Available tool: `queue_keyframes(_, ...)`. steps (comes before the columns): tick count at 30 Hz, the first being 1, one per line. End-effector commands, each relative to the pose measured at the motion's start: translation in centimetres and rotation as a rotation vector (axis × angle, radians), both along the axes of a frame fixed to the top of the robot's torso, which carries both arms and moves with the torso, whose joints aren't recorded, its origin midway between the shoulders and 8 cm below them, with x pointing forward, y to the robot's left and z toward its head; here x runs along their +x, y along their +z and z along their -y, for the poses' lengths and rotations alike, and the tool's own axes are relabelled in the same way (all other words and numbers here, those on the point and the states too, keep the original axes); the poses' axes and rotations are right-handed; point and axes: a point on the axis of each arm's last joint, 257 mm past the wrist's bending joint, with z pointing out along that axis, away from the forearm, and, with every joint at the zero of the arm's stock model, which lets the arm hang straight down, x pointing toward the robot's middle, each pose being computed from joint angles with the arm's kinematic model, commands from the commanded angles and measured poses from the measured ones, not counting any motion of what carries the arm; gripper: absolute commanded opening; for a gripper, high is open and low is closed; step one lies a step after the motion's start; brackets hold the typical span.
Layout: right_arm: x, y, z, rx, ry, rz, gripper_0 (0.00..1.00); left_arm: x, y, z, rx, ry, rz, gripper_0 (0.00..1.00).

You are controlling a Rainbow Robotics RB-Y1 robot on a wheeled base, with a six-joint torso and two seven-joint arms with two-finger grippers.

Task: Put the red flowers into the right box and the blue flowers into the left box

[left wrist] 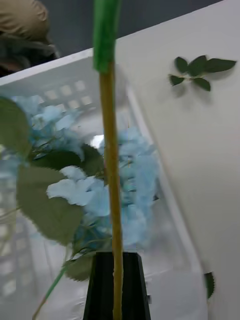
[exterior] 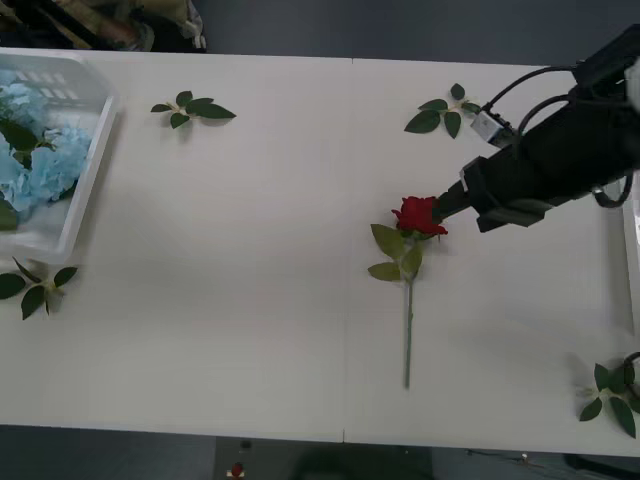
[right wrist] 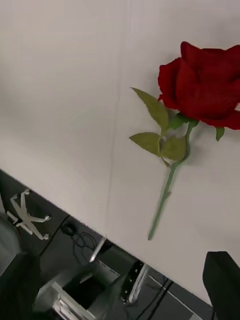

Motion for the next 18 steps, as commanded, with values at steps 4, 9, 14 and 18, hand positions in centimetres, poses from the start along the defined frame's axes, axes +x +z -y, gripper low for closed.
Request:
queue_keyframes(4, 2.5, -1.4, -3.7, -0.114, -0.103, 0.047, 0.95, 1.6, 0.1, -6.6, 0.167, 0.168, 0.058, 0.00)
queue_keyframes(9, 3.8, -4.9, -3.7, -0.220, -0.120, 0.109, 0.95, 2.7, -1.6, -9.5, 0.258, 0.240, 0.088, 0.00)
queue_keyframes(14, 4.8, -7.4, -3.5, -0.238, -0.132, 0.118, 0.95, 3.1, -4.1, -10.7, 0.290, 0.265, 0.063, 0.00)
queue_keyframes(18, 5.8, -8.5, -3.1, -0.232, -0.153, 0.125, 0.95, 2.6, -5.5, -12.4, 0.346, 0.293, 0.040, 0.00)
